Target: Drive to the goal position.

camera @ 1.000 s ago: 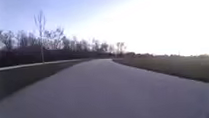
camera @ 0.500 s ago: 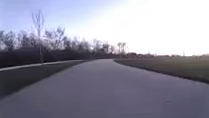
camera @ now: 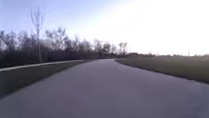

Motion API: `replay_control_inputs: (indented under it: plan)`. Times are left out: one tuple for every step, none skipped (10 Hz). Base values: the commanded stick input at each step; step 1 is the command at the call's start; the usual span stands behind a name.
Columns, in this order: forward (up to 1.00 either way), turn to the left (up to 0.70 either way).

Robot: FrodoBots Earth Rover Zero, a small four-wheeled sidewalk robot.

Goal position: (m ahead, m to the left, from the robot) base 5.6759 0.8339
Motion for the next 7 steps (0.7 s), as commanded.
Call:
replay_control_inputs:
  plan:
    - [1.00,0.01]
    - [1.00,0.01]
    - [1.00,0.01]
    - [1.00,0.01]
    - [1.00,0.01]
    - [1.00,0.01]
    - [1.00,0.01]
